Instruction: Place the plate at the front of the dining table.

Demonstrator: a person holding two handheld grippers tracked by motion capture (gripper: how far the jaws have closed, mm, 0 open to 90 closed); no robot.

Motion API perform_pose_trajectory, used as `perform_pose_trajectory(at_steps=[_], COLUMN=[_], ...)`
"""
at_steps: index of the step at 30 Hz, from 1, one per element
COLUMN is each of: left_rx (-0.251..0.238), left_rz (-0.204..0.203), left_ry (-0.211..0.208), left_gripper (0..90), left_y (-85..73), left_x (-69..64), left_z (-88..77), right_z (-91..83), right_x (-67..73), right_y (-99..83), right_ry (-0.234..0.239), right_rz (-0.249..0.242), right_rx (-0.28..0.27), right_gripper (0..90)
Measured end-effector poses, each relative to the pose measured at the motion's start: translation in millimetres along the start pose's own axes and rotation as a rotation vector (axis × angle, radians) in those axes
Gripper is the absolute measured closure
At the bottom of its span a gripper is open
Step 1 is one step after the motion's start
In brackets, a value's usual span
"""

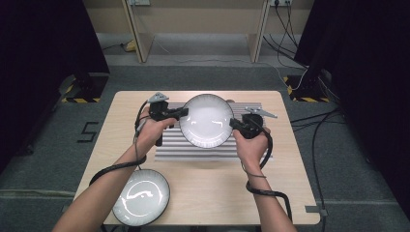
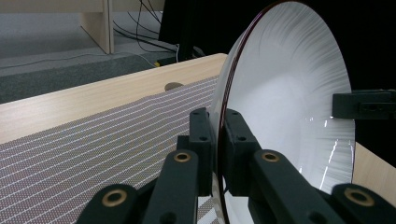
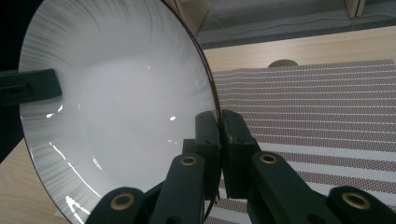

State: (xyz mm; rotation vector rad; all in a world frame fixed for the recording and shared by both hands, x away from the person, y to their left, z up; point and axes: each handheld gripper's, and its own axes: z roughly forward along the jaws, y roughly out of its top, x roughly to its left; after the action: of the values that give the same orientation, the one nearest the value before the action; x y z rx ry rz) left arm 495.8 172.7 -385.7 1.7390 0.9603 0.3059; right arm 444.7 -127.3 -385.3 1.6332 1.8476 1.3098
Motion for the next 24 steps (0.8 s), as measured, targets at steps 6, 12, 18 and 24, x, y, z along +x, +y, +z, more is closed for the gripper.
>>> perform_pose_trajectory(at_steps=[6, 12, 18, 24], left_rx=[0.007, 0.011, 0.018, 0.018], left_rz=[-0.002, -0.012, -0.023, -0.037], left_ry=[0.004, 0.010, 0.019, 0.025], left_gripper=[83.4, 83.3, 83.1, 83.0], left_y=[2.9, 6.1, 7.0, 7.3], left_x=[1.2, 3.1, 7.3, 13.8], left_z=[5.3, 12.9, 19.7, 23.5], right_z=[3.1, 7.0, 14.9, 20.7], right_x=[-2.7, -6.7, -10.8, -11.2], right_y=[3.5, 8.1, 12.9, 16.8], right_ry=[-0.007, -0.015, -0.020, -0.020], right_rz=[0.004, 0.007, 0.004, -0.004], right_rx=[0.003, 0.002, 0.015, 0.015], right_gripper=[86.8, 86.7, 86.8, 86.8])
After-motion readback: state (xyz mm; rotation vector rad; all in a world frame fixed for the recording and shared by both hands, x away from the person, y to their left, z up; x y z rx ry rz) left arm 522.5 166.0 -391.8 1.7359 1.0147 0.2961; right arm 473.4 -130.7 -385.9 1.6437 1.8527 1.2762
